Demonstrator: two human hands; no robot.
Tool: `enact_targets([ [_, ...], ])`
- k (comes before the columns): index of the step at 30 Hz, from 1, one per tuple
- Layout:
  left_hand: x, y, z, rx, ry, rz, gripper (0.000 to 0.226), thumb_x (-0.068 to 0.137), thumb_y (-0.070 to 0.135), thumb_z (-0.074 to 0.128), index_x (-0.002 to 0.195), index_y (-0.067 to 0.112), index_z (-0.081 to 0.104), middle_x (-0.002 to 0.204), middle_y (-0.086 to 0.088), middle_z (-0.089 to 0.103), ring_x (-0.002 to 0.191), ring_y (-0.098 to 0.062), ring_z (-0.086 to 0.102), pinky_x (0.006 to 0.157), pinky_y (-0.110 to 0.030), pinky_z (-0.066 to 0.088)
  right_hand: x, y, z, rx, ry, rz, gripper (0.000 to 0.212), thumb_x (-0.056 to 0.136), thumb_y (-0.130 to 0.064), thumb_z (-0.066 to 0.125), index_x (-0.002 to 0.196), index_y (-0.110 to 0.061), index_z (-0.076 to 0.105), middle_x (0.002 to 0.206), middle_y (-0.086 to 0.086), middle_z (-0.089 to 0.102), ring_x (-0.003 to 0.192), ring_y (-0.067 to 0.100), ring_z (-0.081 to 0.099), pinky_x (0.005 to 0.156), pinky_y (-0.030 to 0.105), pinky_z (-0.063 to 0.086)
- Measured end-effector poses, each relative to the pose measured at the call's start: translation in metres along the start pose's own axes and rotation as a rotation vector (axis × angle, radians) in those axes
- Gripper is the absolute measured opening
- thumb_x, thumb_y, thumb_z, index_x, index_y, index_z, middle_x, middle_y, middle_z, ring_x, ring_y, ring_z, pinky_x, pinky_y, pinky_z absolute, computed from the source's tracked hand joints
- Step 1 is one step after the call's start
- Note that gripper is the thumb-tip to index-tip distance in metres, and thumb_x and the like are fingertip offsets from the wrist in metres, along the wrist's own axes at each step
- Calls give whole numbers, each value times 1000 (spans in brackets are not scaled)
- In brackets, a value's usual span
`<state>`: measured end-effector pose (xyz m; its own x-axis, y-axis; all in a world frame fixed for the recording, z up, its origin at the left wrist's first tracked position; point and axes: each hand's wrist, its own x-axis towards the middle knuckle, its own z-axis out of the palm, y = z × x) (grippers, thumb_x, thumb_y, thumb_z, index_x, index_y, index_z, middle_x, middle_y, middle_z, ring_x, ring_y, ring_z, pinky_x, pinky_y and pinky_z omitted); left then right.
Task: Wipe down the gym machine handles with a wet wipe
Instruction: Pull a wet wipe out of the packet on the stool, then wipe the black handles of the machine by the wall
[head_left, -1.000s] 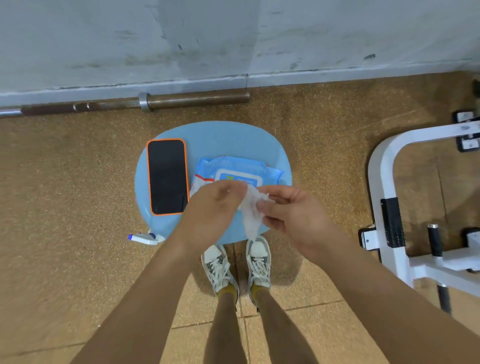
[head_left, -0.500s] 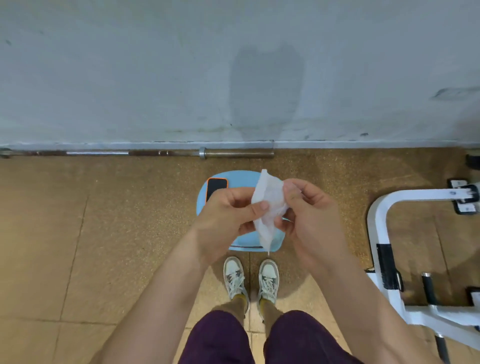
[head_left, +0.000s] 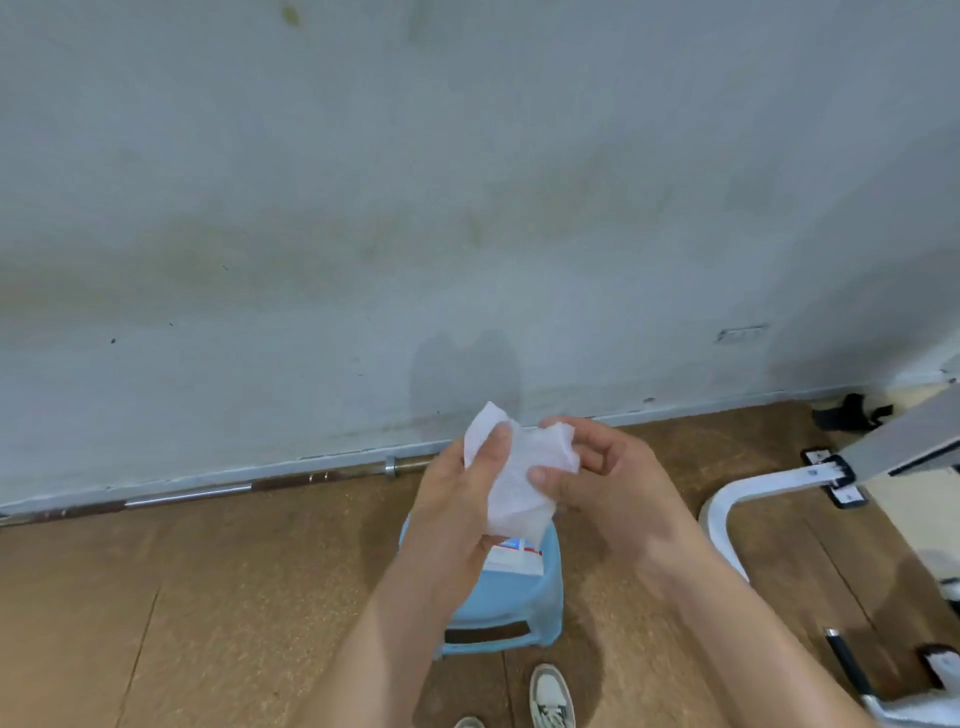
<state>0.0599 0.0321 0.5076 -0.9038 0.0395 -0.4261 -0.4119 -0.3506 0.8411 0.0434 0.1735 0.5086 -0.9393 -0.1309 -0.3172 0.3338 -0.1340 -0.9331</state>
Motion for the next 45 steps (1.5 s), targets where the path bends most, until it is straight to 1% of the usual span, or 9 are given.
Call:
enact_targets([
  [5,-15,13,-26,217,-265,-11,32,79,29,74,102,7,72,83,-20,63,68,-25,48,57,-29,32,-27,-4,15,-112,122,-162,12,82,-1,70,94,2,69,89,20,73,76,21,66,69,31,54],
  [15,-41,18,-14,-249,-122,-19,4,75,12,62,71,10,63,57,1,58,35,-2,46,28,-10,25,-90,8,13,-151,424,-271,14,93,-13,59,81,-9,66,62,1,62,56,9,51,55,20,40],
  [20,-44,9,6,-243,-156,54,6,76,14,65,77,19,62,73,2,64,69,-11,63,62,-26,52,-122,1,-18,-204,540,-255,5,93,-18,58,94,-20,54,61,10,49,52,16,43,46,23,35],
  [28,-66,1,67,391,-454,201,11,78,20,71,84,26,79,76,4,71,73,-16,57,67,-29,46,-201,-30,-105,-707,282,-182,26,71,-52,71,95,-44,68,100,-10,56,89,5,54,75,20,43],
  [32,-79,-11,108,803,-588,267,8,65,25,79,72,22,79,56,-13,62,57,-15,48,57,-21,40,-245,-43,-158,-1192,185,-44,14,82,-30,72,87,-43,68,97,-9,47,90,11,51,72,26,46],
  [35,-90,-29,136,902,-681,280,35,57,49,85,67,17,76,48,-4,30,50,-13,28,49,-18,30,-281,-43,-210,-1139,236,-65,16,88,-21,66,83,-33,75,93,-1,54,88,12,52,76,30,46],
  [37,-105,-51,163,917,-701,320,39,60,60,79,73,23,76,54,-2,47,52,-9,42,55,-17,38,-303,-39,-239,-1048,243,-61,17,88,-20,64,82,-31,76,89,-2,55,82,8,53,72,27,46],
  [42,-156,-136,248,988,-1048,267,68,67,65,70,129,50,46,120,25,61,117,6,52,97,-19,41,-335,-14,-283,-969,231,-74,18,91,-22,58,83,-34,68,93,-7,51,79,1,49,68,18,39],
  [45,-169,-170,283,947,-1057,250,31,85,40,66,115,47,60,101,9,69,91,-3,62,78,-17,48,-349,-3,-309,-924,258,-58,18,91,-26,57,76,-37,59,85,-9,52,78,4,51,69,23,43],
])
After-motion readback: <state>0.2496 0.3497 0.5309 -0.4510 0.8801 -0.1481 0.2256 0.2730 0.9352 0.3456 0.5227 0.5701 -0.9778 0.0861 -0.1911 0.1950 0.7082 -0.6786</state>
